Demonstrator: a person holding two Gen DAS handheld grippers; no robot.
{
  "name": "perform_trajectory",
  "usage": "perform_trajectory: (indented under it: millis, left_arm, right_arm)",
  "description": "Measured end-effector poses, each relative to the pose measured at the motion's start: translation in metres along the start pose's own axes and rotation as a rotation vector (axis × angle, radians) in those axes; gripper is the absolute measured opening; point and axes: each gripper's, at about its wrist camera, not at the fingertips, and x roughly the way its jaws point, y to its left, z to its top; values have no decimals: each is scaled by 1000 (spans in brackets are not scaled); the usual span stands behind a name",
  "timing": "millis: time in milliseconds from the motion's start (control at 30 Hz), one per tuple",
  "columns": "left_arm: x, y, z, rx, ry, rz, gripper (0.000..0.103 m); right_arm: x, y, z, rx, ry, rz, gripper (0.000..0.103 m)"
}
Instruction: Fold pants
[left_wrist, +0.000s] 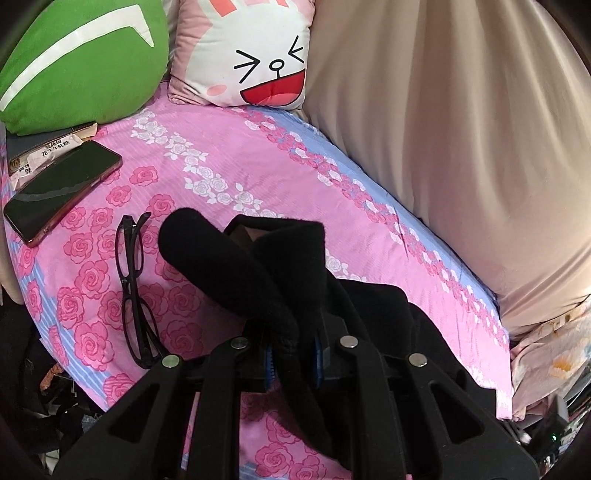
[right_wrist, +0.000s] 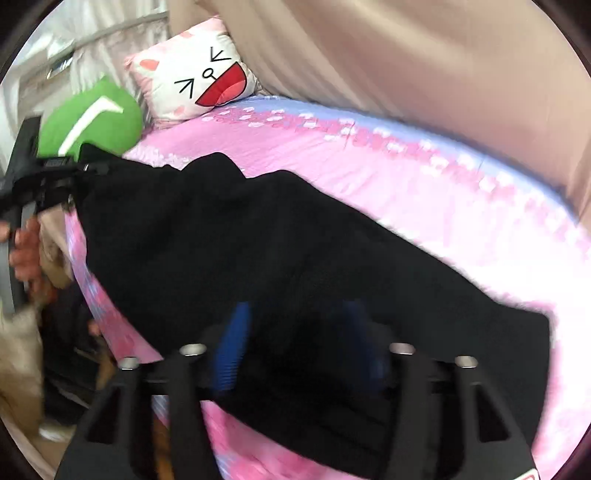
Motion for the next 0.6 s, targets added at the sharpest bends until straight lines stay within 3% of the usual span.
perform_trajectory:
  millis: [200, 333, 367, 400, 433, 533, 600]
  left_arm:
    - [-1, -16, 1, 24, -15, 2, 15]
    - [-1, -19, 1, 32, -14, 9, 15]
    - [-1, -19, 1, 28, -13, 9, 15]
    - [0, -18, 2, 20, -10, 6, 15]
    - [0, -16, 2, 14, -8, 4, 15]
    - [1, -13, 4, 0, -3, -6, 15]
    - [1, -12, 5, -6, -4, -10, 15]
  right_arm:
    - [7, 7, -18, -95, 48, -12, 65]
    - [28, 5, -26, -67, 67, 10, 65]
    - [32, 4, -26, -60, 46, 10, 54]
    - [32, 3, -24, -58, 40, -3, 24]
    - [32, -1, -20, -45, 41, -27, 19]
    - [13, -42, 2, 192, -12, 116, 17]
    - [-7, -51, 18, 251, -82, 179, 17]
